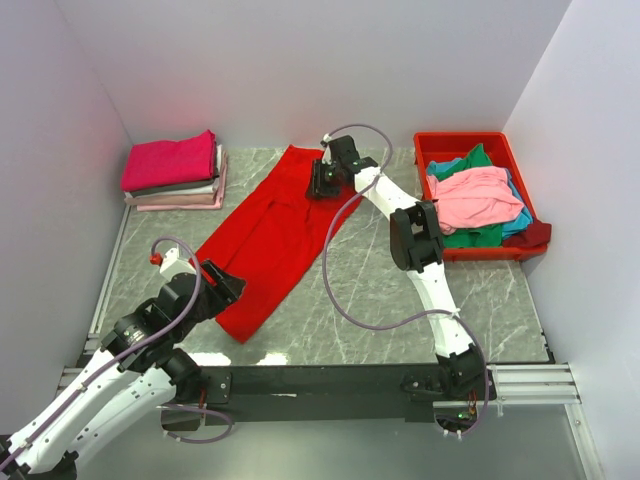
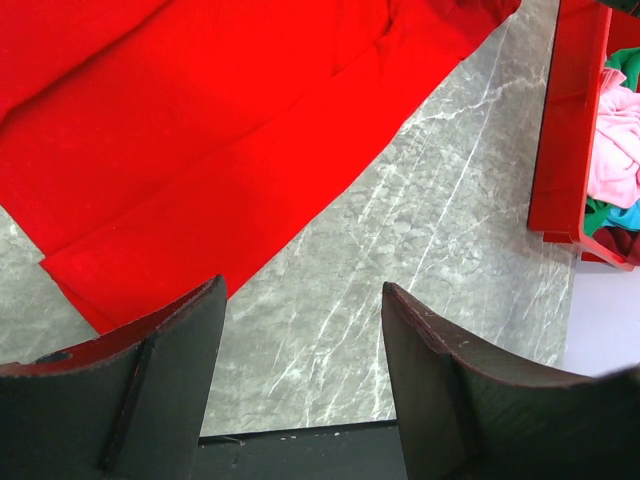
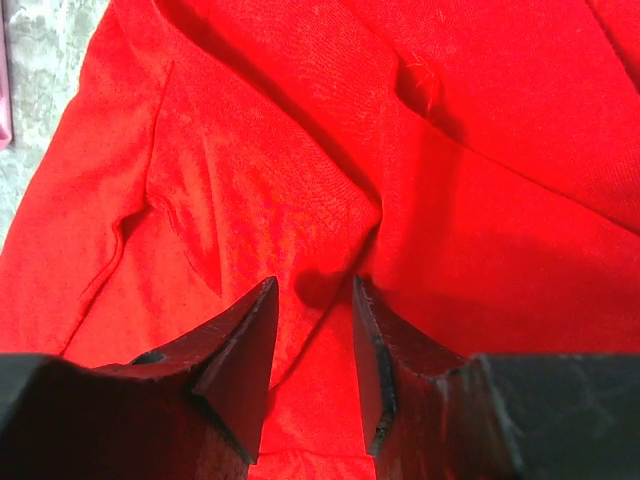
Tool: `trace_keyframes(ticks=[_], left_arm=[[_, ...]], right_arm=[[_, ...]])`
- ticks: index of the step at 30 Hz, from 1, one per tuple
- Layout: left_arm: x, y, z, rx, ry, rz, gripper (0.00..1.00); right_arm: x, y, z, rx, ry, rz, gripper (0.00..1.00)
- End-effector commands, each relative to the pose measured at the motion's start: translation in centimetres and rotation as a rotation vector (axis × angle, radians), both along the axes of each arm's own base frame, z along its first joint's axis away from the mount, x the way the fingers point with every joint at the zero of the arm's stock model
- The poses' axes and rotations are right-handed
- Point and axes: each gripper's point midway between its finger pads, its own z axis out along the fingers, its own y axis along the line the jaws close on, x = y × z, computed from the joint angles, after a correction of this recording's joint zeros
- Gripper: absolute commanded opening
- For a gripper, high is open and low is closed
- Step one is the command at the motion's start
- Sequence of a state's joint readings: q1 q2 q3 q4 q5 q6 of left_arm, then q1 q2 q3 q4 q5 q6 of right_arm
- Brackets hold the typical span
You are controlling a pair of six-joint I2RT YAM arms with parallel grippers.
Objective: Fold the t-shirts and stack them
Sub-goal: Fold the tshirt
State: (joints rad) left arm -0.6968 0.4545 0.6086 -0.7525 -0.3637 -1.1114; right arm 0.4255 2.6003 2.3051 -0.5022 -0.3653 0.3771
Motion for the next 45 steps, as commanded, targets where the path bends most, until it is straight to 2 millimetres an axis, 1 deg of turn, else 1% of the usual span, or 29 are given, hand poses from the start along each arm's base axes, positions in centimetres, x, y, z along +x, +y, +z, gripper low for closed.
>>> trace_keyframes(ticks=[1,4,7,10,11,13,14,15,20,21,22,26,27,29,30,33,34,35,36,37,39,40,41,42,43,45], left_arm=[[0.2,-0.2,0.9,-0.008,-0.02,-0.007,0.68],[0.3,-0.2,0.8,-0.004,-0.015,-0.005,0.68],[0.2,-0.2,0.8,-0.007,-0.015,-0.007,0.68],[0.2,-0.2,0.8,-0.007,-0.015,-0.007,0.68],[0.2,-0.1,0.9,-0.008,-0.017,-0.006,0.68],[0.2,-0.1,0.9,-0.008,-0.017,-0.004,0.68],[0.1,-0.1,0.9,-0.008,-0.016,-0.005,0.68],[0.1,-0.1,0.9,-0.009,-0.017,-0.005,0.68],[0.1,-0.1,0.9,-0.008,-0.016,-0.005,0.68],[0.1,-0.1,1.0,-0.007,-0.018,-0.005,0.68],[0.2,0.0,1.0,-0.007,-0.018,-0.003,0.68],[0.2,0.0,1.1,-0.003,-0.018,-0.001,0.68],[0.1,0.0,1.1,-0.003,-0.018,-0.003,0.68],[0.1,0.1,1.2,-0.002,-0.019,0.0,0.68],[0.1,0.1,1.2,-0.002,-0.019,0.0,0.68],[0.1,0.2,1.2,-0.002,-0.022,0.0,0.68],[0.1,0.1,1.2,-0.004,-0.023,0.001,0.68],[0.1,0.1,1.2,-0.005,-0.024,-0.001,0.68],[0.1,0.1,1.3,-0.007,-0.026,-0.002,0.68],[0.2,0.0,1.2,-0.006,-0.026,-0.003,0.68],[0.1,0.0,1.3,-0.004,-0.025,-0.005,0.68],[0.1,0.0,1.3,-0.003,-0.024,-0.005,0.68],[0.1,0.1,1.3,-0.003,-0.024,-0.004,0.68],[0.1,0.1,1.3,-0.003,-0.024,-0.002,0.68],[0.1,0.1,1.3,-0.002,-0.023,-0.004,0.68],[0.0,0.2,1.3,-0.006,-0.025,-0.001,0.68]], right_arm=[[0.9,0.5,1.4,0.025,-0.032,-0.014,0.42],[0.8,0.6,1.3,0.037,-0.029,-0.002,0.36],[0.7,1.1,1.8,0.052,-0.035,0.01,0.3],[0.7,1.1,2.2,0.056,-0.043,0.015,0.2],[0.8,1.0,2.3,0.057,-0.046,0.014,0.14],[0.7,1.3,2.6,0.068,-0.047,0.025,0.08],[0.7,1.4,2.8,0.075,-0.05,0.028,0.02],[0.6,1.5,3.0,0.081,-0.05,0.032,0.0],[0.3,2.4,4.8,0.119,-0.076,0.065,0.0],[0.1,2.6,4.8,0.123,-0.074,0.068,0.0],[0.1,2.9,5.5,0.135,-0.088,0.077,0.0],[-0.9,4.5,5.9,0.145,-0.094,0.114,0.0],[-1.5,5.3,6.2,0.148,-0.098,0.131,0.0],[-2.1,6.2,6.2,0.148,-0.102,0.155,0.0],[-2.8,7.2,6.4,0.148,-0.106,0.174,0.0],[-3.7,8.6,6.8,0.142,-0.127,0.208,0.0],[-4.5,9.7,6.8,0.136,-0.131,0.231,0.0],[-4.9,10.3,6.7,0.126,-0.143,0.249,0.0],[-5.3,11.1,7.1,0.122,-0.161,0.265,0.0],[-6.1,12.1,6.9,0.111,-0.172,0.282,0.0],[-6.6,13.2,7.2,0.1,-0.202,0.306,0.0],[-6.6,13.5,7.0,0.094,-0.209,0.306,0.04],[-7.2,14.2,7.0,0.087,-0.219,0.323,0.11],[-7.3,14.5,7.3,0.086,-0.232,0.331,0.19],[-7.5,14.7,7.6,0.084,-0.239,0.338,0.33],[-7.9,14.7,8.5,0.092,-0.254,0.362,0.39]])
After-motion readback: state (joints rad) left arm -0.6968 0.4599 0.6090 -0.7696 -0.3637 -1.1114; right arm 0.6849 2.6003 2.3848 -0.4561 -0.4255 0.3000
